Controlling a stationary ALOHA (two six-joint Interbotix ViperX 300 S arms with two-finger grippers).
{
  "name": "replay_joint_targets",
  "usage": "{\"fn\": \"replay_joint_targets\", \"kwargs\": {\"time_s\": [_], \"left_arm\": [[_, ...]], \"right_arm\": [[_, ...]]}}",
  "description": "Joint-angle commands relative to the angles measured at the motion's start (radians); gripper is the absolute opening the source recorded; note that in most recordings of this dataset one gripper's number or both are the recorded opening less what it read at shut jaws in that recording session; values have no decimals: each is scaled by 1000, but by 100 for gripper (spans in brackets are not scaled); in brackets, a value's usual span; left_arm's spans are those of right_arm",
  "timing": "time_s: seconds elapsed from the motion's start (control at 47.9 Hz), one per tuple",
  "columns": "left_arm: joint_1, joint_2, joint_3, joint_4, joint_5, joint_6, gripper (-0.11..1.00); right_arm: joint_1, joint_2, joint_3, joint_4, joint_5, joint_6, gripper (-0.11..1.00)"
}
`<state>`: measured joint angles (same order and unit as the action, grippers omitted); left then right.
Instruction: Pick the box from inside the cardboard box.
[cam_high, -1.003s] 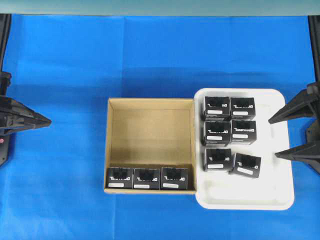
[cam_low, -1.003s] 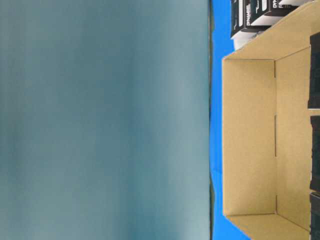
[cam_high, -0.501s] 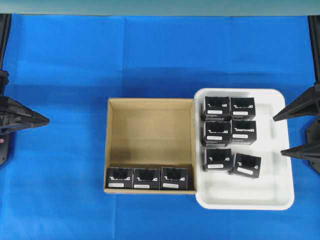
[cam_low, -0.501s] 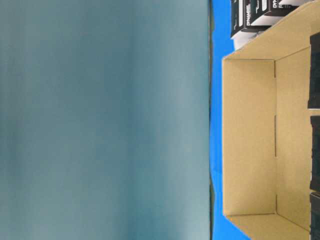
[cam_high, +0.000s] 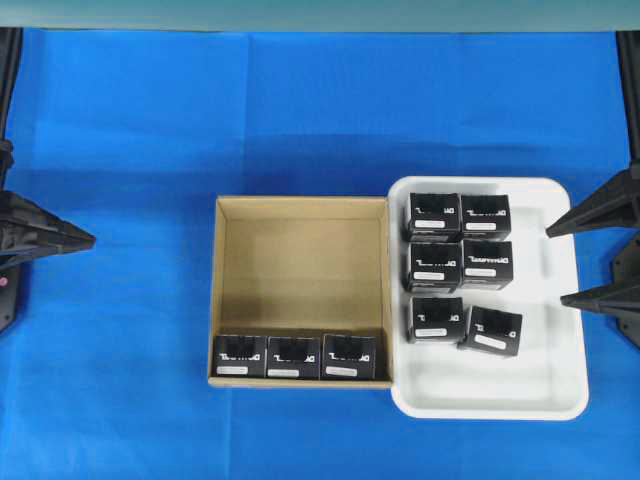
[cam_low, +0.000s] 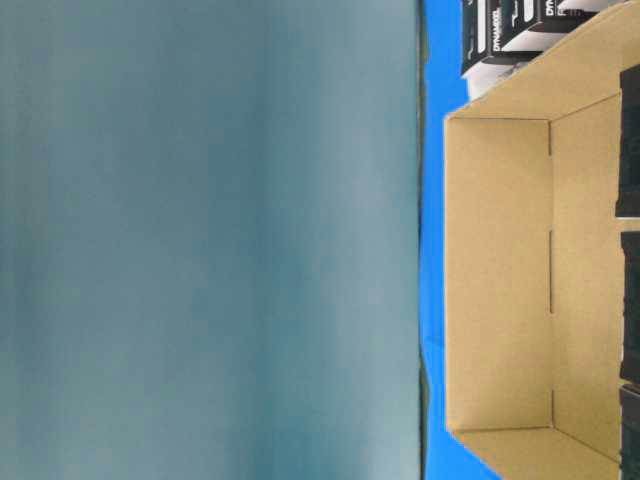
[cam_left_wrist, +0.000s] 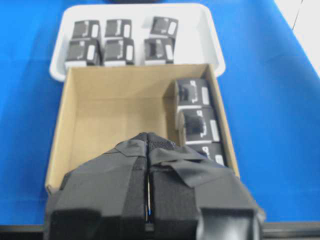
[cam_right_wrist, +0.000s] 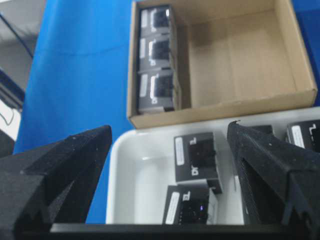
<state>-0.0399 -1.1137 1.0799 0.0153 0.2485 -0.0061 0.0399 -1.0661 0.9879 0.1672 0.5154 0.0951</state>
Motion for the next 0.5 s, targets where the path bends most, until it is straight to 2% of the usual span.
{"fn": "replay_joint_targets", "kwargs": {"time_s": [0.0,0.481], "left_arm": [[-2,6,-31,2,-5,2,-6],[-2,8,-31,2,-9,-6,-6]], "right_arm": [[-2,-5,-6,0,-11,2,96],[-2,-34,2,0,-5,5,96]]}}
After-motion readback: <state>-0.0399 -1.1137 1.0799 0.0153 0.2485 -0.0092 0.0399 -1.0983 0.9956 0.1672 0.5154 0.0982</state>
